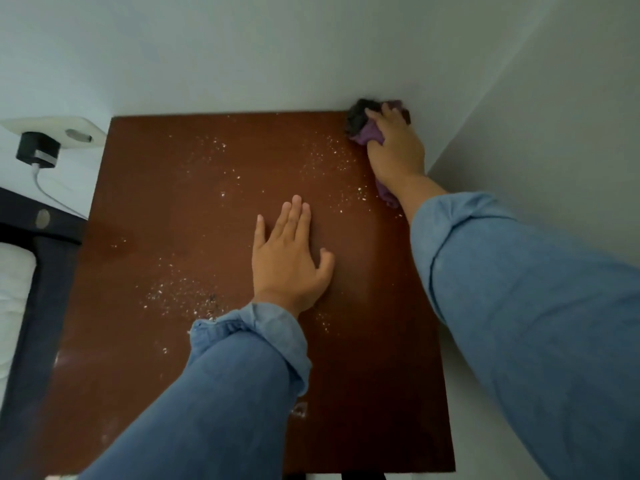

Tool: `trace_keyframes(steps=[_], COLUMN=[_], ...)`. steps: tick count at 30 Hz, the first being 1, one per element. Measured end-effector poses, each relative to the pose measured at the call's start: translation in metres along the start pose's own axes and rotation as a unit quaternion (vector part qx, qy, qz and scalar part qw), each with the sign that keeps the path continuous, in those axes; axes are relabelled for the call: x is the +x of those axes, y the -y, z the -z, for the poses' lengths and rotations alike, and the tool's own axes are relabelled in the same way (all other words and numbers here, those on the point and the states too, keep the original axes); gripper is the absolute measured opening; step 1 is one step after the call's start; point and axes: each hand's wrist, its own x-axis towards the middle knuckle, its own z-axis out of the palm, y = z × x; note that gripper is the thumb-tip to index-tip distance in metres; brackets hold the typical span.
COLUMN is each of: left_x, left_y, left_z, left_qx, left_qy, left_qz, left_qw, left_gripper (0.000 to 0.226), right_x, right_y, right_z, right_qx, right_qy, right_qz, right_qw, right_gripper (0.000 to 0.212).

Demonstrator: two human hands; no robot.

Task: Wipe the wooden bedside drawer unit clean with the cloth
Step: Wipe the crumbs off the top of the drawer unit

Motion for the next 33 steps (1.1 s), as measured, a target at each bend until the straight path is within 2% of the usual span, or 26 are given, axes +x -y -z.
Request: trace_keyframes(steps=[7,12,18,26,30,33], left_x=[-0.001,0.001,0.001,0.004,0.004,0.003], left_y=[-0.004,0.002,0.001,0.004,0.006,0.007], left_z=[0.003,0.010,0.016,0.019,0.016,0.014], left_qx=[-0.022,0.000,0.025,0.052,0.053,0.055], left_qy=[0.019,0.054,0.076,0.096,0.091,0.093], left_qz=[0.013,0.001,-0.006,-0.015,-0.019,-0.021], left_qw=[1.000,0.999,0.997,0.994,0.994,0.994], left_gripper=[0.078,0.071,0.071,0.073,0.073,0.072], right_x=[-0.102,-0.192,-0.280,-0.329,-0.344,-0.355], right_y=[0.009,0.005,-0.003,-0.002,-0.002,0.005], right_z=[0.006,-0.008,-0.023,-0.029,-0.035,-0.038], right_qx=[0.063,0.049,0.061,0.080,0.085,0.089], right_qy=[-0.016,-0.021,-0.065,-0.075,-0.104,-0.131], right_qz=[0.034,0.048,0.072,0.086,0.097,0.073], right_qw=[0.997,0.997,0.993,0.990,0.986,0.985], right_gripper=[0.047,0.047,0.046,0.047,0.044,0.043])
